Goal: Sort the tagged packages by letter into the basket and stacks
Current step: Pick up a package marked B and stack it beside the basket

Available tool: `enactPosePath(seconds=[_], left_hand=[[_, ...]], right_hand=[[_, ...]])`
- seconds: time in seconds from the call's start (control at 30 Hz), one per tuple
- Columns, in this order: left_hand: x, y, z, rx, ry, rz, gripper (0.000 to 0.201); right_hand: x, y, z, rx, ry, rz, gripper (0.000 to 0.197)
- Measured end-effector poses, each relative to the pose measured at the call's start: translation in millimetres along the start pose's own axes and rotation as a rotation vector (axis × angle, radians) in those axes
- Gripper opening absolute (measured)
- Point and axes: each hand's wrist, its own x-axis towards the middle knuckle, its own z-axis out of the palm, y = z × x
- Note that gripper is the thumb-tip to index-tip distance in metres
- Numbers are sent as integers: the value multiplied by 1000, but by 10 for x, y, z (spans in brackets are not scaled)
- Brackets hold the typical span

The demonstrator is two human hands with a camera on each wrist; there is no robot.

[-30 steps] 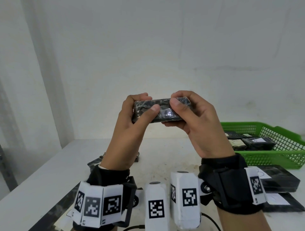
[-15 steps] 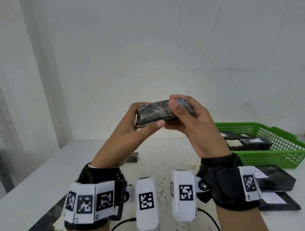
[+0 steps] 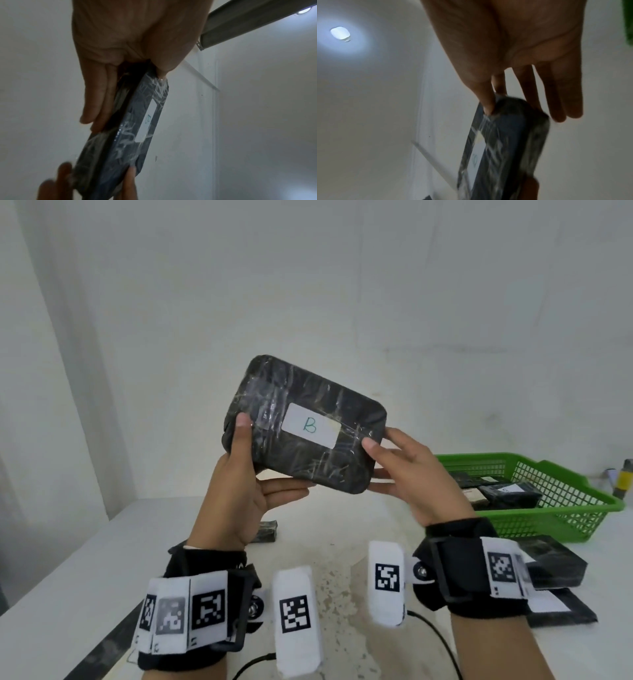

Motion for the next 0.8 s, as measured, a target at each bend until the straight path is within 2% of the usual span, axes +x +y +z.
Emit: enactPosePath(seconds=[0.07, 0.13, 0.27, 0.33, 0.47, 0.5, 0.63, 0.73, 0.8], left_hand=[[8, -31, 24, -1, 3, 9, 47], [6, -52, 40, 45, 21, 14, 46], [27, -100, 53, 104, 119, 3, 30], [43, -157, 49, 183, 123, 17, 29], [-47, -305, 223, 396, -45, -60, 3], [-82, -370, 296, 444, -83, -77, 2], [-255, -636, 550, 597, -258, -190, 22], [-464, -793, 775, 573, -328, -306, 31], [-594, -880, 917, 548, -370, -356, 44]], right_hand=[[-23, 11, 85, 184, -25, 23, 25], [-61, 41, 127, 291, -29, 37, 28], [-223, 84, -55, 287, 38, 57, 32], [-352, 123, -240, 263, 95, 101, 32], [-642, 170, -692, 159, 175, 217, 31], [-722, 162, -827, 114, 197, 243, 31], [-1005, 122, -1343, -126, 310, 299, 33], [-1189, 121, -1693, -338, 349, 322, 30], [-1276, 133, -1900, -440, 348, 350, 29]])
